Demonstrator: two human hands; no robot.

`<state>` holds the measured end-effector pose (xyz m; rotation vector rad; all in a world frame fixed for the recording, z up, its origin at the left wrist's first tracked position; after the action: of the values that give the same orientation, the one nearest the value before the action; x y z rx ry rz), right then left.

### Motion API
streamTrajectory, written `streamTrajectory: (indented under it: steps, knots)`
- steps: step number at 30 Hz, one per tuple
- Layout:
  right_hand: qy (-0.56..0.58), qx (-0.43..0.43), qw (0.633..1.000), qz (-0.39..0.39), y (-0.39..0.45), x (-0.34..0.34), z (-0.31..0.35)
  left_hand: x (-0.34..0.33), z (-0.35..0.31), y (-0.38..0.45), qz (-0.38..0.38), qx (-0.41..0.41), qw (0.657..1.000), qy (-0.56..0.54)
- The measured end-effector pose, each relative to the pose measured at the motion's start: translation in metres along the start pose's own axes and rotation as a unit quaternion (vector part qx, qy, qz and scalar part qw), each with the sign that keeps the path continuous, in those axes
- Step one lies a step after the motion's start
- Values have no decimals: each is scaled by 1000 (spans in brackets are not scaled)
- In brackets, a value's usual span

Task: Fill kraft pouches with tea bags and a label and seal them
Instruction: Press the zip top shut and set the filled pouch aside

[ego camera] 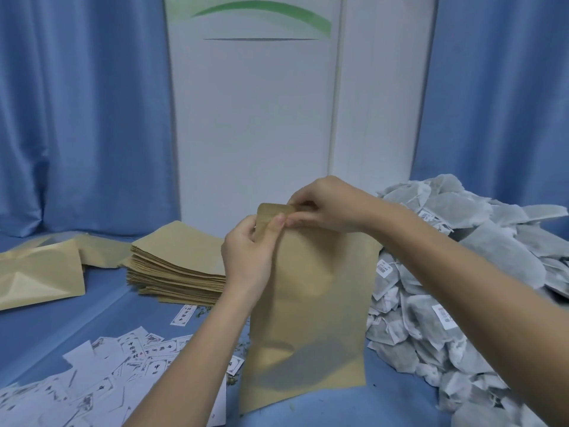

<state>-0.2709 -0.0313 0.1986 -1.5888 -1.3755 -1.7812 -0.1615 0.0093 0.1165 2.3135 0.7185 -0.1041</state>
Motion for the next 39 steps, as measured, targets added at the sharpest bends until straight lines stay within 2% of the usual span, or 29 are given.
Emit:
streamTrajectory:
  steps: [5,11,24,30,35,39]
  knots:
    - [-50,-8,998,30,-1,7,-11,7,-12,-3,-41,-65,997,26]
    - [-37,1,999,22,-6,6,-13,14,-1,-7,-50,-52,997,-43]
    - [-71,-9,997,5,-25,4,-40,28,6,1,-58,-30,994,-83]
    - [-87,-25,996,5,-35,7,-56,34,6,6,-66,-21,994,-85]
    - [-93,-71,993,8,-43,0,-74,39,7,10,-71,-18,992,-100]
    - [-81,-84,991,-64,-48,7,-78,37,5,14,-60,-21,993,-100]
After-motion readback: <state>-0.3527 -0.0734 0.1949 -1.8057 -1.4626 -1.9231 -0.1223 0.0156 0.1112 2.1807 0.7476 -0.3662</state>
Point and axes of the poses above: each hand's wrist, its own y-axis towards the middle knuckle, its own x-axis out of the back of the hand, z = x × y, the point moved 9 cm from there along y, towards the middle knuckle, and after that the axes turned 10 degrees about -y, right-handed, at the moved point
